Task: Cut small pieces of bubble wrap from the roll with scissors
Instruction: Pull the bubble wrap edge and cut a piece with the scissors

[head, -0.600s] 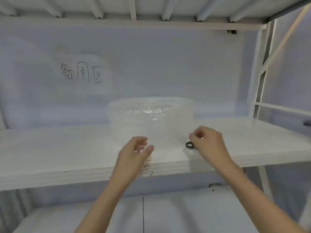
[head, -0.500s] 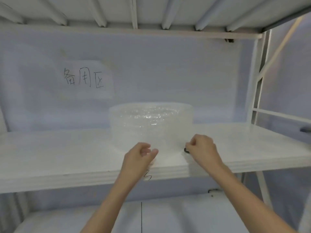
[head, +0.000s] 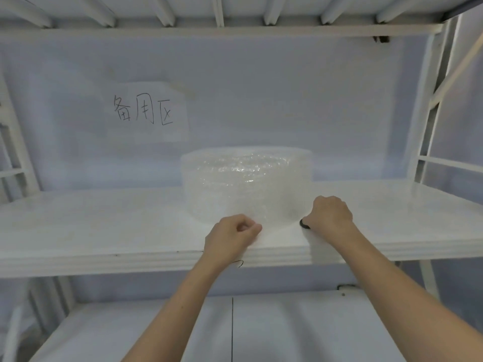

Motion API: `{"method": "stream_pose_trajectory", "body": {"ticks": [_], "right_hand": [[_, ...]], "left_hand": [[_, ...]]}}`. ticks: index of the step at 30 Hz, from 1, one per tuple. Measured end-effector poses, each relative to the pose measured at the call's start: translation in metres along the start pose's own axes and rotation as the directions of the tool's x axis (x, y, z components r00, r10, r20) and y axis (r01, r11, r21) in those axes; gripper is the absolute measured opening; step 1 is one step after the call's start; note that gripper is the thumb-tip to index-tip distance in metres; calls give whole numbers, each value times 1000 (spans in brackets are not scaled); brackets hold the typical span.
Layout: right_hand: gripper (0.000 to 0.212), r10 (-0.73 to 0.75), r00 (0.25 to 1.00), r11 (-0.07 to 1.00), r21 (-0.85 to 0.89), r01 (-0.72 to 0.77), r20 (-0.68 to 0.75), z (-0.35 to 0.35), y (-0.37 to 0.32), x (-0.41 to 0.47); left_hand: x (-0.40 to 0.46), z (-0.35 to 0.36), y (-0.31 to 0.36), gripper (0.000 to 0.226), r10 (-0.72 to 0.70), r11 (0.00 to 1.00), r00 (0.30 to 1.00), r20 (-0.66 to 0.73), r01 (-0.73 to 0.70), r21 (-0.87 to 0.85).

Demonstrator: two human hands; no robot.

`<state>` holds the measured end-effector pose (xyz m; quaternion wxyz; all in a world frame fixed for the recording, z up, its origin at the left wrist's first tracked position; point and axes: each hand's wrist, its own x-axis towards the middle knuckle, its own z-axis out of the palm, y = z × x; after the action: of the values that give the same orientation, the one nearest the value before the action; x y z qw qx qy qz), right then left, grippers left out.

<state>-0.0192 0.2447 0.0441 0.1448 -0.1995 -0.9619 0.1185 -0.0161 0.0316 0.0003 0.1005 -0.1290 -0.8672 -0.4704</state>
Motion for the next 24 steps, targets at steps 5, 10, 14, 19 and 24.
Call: {"method": "stream_pose_trajectory", "body": {"ticks": [5, 10, 14, 19, 24], "right_hand": [[17, -6, 996, 1000, -25, 8, 86, -8, 6, 1], [10, -13, 986, 996, 93, -3, 168, -19, 15, -1], [21, 47, 982, 938, 330, -107, 185, -29, 34, 2], [23, 16, 950, 730, 646, -224, 311, -35, 63, -6], [12, -147, 906, 230, 905, -359, 397, -27, 80, -30]], "left_hand": [[-1, -7, -4, 15, 43, 997, 996, 81, -37, -71], [-2, -11, -5, 21, 61, 986, 991, 121, -41, -159], [-2, -13, -7, 23, 80, 981, 987, 138, -54, -184], [-1, -12, -9, 23, 98, 979, 986, 133, -71, -192], [-2, -11, -8, 26, 93, 977, 988, 119, -68, -204]]}}
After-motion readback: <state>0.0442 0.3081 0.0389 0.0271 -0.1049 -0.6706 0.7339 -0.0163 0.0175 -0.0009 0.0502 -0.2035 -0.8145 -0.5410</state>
